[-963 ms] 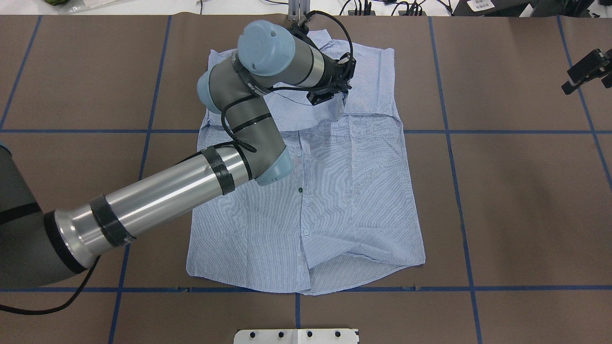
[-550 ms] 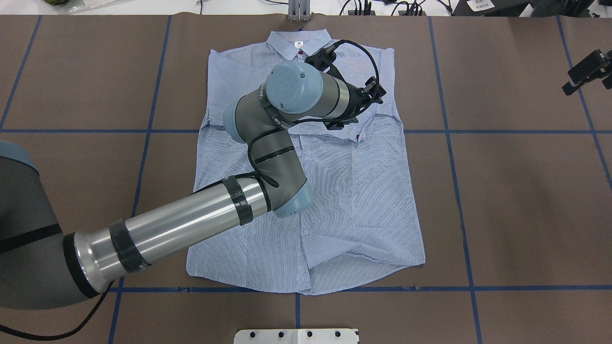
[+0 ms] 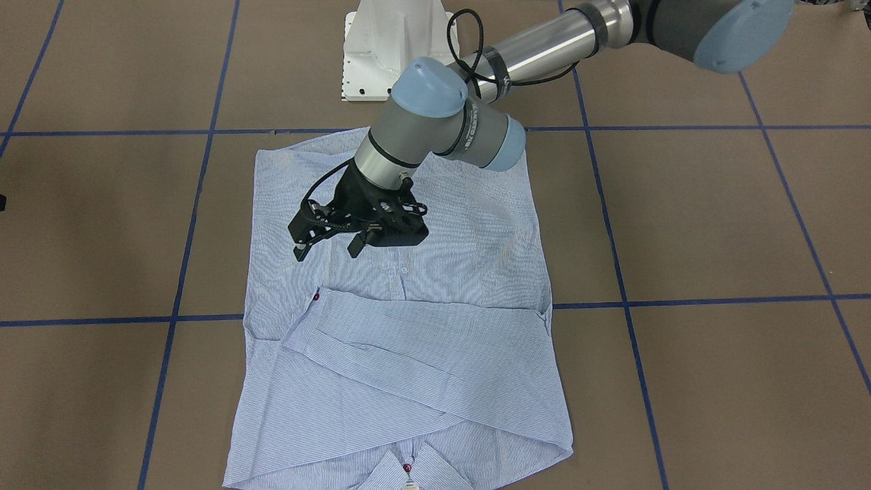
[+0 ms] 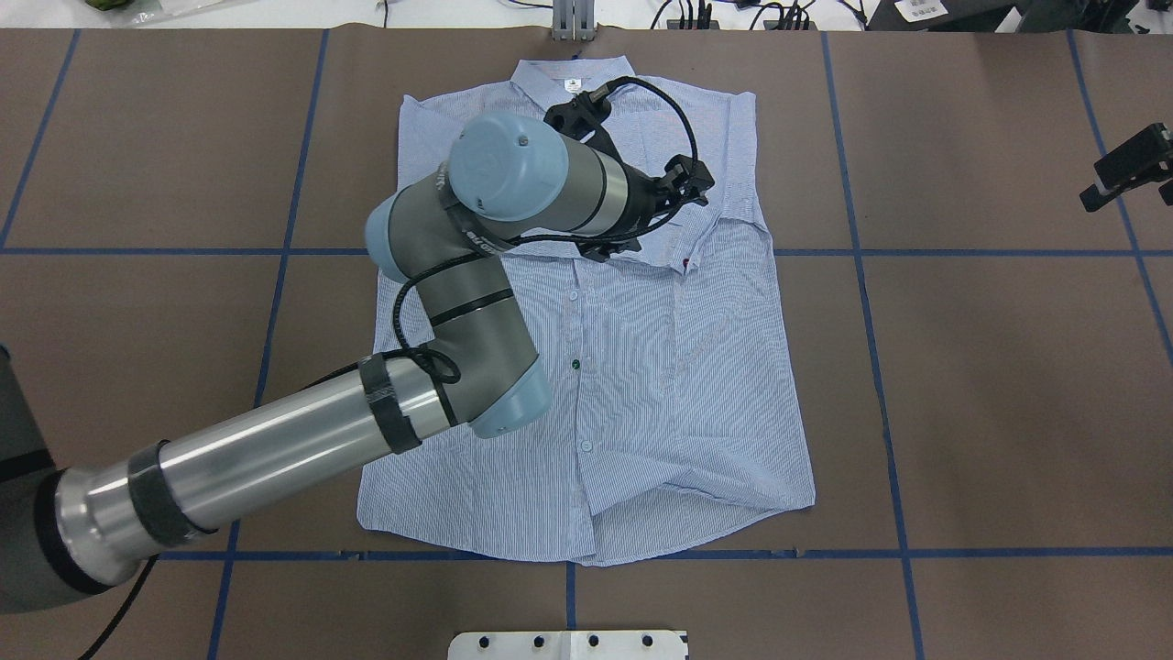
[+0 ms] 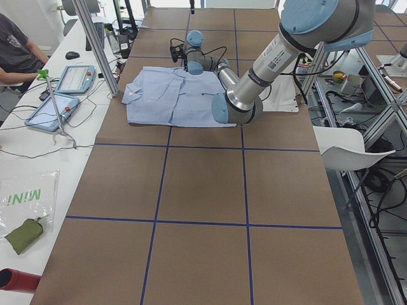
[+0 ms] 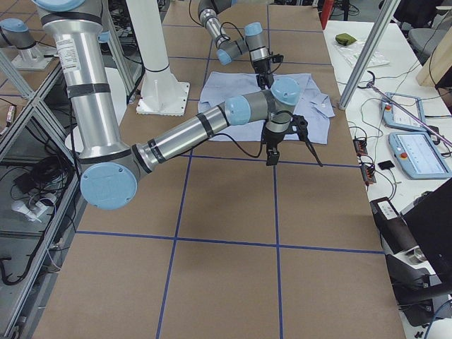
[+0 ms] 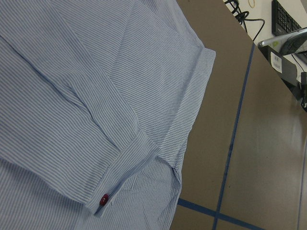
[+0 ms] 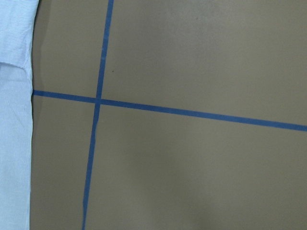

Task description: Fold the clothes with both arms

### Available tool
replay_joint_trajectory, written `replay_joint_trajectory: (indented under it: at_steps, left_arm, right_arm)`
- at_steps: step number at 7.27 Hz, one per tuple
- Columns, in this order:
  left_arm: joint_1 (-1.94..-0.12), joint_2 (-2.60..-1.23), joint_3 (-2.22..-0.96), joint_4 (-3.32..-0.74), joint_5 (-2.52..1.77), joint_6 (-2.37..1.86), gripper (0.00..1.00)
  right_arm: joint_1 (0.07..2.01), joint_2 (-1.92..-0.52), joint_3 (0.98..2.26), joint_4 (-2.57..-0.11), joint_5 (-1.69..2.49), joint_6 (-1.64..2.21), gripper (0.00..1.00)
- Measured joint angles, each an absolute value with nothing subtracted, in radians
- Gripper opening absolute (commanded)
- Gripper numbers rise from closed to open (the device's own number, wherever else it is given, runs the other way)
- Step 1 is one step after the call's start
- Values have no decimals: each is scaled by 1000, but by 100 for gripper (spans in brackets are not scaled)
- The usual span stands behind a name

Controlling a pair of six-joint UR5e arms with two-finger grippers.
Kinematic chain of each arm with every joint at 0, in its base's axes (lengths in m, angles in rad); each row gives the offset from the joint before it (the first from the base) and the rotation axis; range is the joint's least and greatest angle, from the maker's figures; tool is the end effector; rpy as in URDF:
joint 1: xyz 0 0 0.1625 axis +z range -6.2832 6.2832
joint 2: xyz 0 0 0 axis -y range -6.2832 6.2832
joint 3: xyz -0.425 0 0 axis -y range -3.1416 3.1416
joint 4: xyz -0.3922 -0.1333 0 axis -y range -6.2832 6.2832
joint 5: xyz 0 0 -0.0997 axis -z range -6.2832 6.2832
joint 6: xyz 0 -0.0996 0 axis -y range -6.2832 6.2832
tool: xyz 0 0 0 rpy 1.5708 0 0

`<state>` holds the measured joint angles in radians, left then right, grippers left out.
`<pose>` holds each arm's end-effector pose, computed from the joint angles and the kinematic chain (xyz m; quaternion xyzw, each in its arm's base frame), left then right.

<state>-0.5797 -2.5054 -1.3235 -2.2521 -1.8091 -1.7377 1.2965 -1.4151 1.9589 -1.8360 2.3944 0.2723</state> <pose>0.5756 -0.5081 0.0879 0.0385 0.6332 -0.2106 0.7438 -0.0818 -0.5130 0.4171 0.0155 -0.4160 -0.0565 0.9075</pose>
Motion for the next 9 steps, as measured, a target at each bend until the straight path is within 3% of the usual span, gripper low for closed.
replay_joint_trajectory:
  at_steps: [2,5,9]
  left_arm:
    - [-600,-2322,-1624,-2080,-1839,-1641,100]
    - [-637,-2084,-1940,-1915,-1854,-1472,100]
    - [-653,-1946,-2032,-1898,-1854,-1416,100]
  right_arm:
    - [1186,-1456,2080,-1770,2367,484,100]
    - [888,-1483,2110,-1530,2185,827,100]
    - [576,-1462,2045,-1452,2026,1045,98]
